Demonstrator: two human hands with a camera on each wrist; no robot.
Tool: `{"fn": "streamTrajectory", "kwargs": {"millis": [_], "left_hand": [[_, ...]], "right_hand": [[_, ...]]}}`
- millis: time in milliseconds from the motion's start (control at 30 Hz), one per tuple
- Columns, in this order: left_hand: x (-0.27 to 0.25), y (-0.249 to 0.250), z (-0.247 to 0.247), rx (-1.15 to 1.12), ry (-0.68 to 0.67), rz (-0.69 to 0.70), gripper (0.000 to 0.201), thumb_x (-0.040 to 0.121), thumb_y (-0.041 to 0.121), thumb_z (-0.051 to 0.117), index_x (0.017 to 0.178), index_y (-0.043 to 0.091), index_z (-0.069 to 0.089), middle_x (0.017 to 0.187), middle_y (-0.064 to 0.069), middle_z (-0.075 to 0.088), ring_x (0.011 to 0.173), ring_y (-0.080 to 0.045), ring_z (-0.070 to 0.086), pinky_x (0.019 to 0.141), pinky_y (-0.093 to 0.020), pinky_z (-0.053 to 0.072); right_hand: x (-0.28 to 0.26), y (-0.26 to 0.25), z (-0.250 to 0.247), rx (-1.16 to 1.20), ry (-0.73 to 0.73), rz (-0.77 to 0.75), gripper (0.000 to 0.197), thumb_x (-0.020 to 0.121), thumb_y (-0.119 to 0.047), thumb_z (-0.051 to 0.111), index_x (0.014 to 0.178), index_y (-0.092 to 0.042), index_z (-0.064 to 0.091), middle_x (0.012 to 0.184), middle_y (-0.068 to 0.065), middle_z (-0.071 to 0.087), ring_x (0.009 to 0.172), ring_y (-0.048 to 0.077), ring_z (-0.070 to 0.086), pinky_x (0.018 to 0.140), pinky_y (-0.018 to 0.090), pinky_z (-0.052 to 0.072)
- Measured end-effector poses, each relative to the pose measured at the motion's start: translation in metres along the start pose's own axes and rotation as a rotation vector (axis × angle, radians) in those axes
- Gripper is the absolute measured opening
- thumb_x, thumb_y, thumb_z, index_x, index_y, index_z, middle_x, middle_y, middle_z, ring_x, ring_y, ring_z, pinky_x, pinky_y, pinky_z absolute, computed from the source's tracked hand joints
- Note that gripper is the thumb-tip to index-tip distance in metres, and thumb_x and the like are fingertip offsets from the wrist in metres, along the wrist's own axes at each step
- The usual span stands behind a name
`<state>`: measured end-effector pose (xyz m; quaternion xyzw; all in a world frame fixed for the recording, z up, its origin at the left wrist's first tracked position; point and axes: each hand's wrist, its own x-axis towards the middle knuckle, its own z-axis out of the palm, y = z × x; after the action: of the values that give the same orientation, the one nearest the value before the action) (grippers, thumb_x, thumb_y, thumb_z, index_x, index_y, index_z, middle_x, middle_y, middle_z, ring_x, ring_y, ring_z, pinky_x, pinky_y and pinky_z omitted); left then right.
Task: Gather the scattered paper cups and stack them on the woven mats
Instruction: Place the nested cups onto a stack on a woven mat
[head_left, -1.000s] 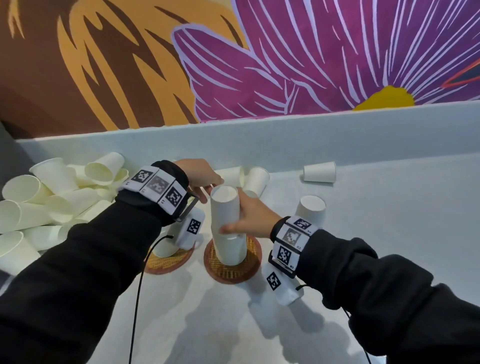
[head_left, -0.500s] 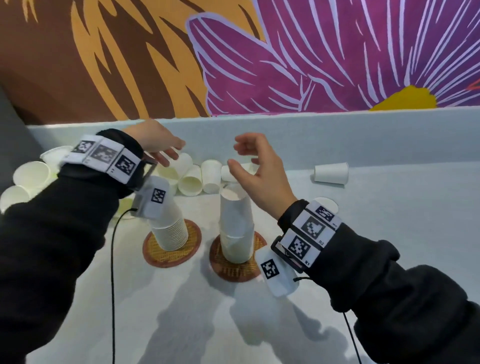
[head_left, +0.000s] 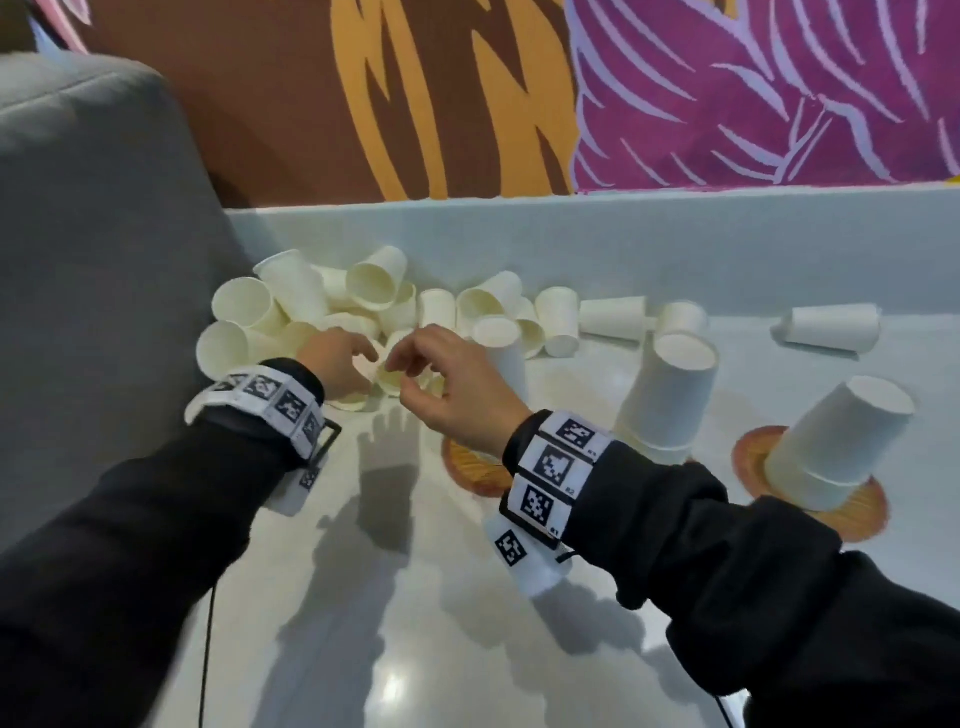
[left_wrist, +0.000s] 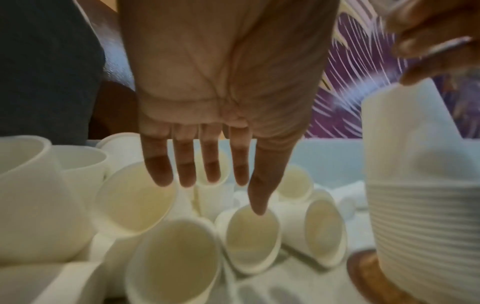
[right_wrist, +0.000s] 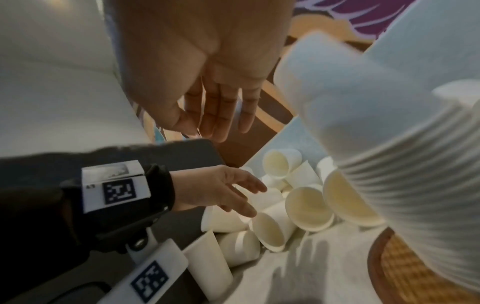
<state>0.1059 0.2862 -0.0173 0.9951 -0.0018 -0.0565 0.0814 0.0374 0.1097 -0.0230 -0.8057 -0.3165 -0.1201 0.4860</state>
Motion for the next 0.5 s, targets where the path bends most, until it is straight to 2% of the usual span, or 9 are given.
{"fn": "streamTrajectory", "kwargs": {"millis": [100,200,267,367,500], "left_hand": [[0.007,-0.03,0.027,0.06,0.031,0.05,0.047,0.081,0.021,0.065,0.127,0.022,0.055,0.135,-0.008,0.044,0.126,-0.029,0.043,0.101,-0.04,0.039],[0.014,-0.047,0.046,0.159,0.029,0.075,0.05,0.087,0.015,0.058,0.134,0.027,0.046,0.148,-0.006,0.028,0.131,-0.03,0.036,0.101,-0.041,0.038],[0.017,-0.052,0.054,0.22,0.025,0.087,0.044,0.087,0.014,0.058,0.13,0.025,0.052,0.147,-0.007,0.027,0.131,-0.03,0.034,0.101,-0.04,0.037],[0.021,-0.057,0.063,0.31,0.037,0.075,0.037,0.089,0.011,0.054,0.125,0.021,0.055,0.15,-0.004,0.028,0.137,-0.024,0.028,0.105,-0.038,0.032],[0.027,-0.061,0.069,0.315,0.111,0.109,0.039,0.092,0.005,0.046,0.129,0.013,0.053,0.144,-0.005,0.037,0.132,-0.025,0.037,0.101,-0.038,0.037]], "right_hand": [[0.011,0.012,0.037,-0.059,-0.071,0.05,0.015,0.083,-0.005,0.057,0.097,-0.003,0.063,0.096,0.011,0.06,0.086,0.02,0.056,0.08,0.031,0.047],[0.017,0.028,0.062,-0.107,-0.132,0.103,0.016,0.083,-0.005,0.057,0.098,-0.003,0.062,0.098,0.013,0.059,0.087,0.022,0.054,0.082,0.033,0.047],[0.019,0.039,0.072,-0.168,-0.174,0.135,0.019,0.084,-0.007,0.056,0.101,-0.004,0.062,0.1,0.013,0.058,0.087,0.019,0.052,0.083,0.033,0.046],[0.016,0.052,0.084,-0.26,-0.242,0.192,0.024,0.084,-0.008,0.055,0.108,-0.006,0.06,0.107,0.011,0.055,0.095,0.02,0.053,0.089,0.035,0.044],[0.016,0.063,0.092,-0.321,-0.247,0.255,0.03,0.084,-0.01,0.056,0.114,-0.008,0.057,0.116,0.009,0.052,0.107,0.022,0.051,0.095,0.036,0.042]]}}
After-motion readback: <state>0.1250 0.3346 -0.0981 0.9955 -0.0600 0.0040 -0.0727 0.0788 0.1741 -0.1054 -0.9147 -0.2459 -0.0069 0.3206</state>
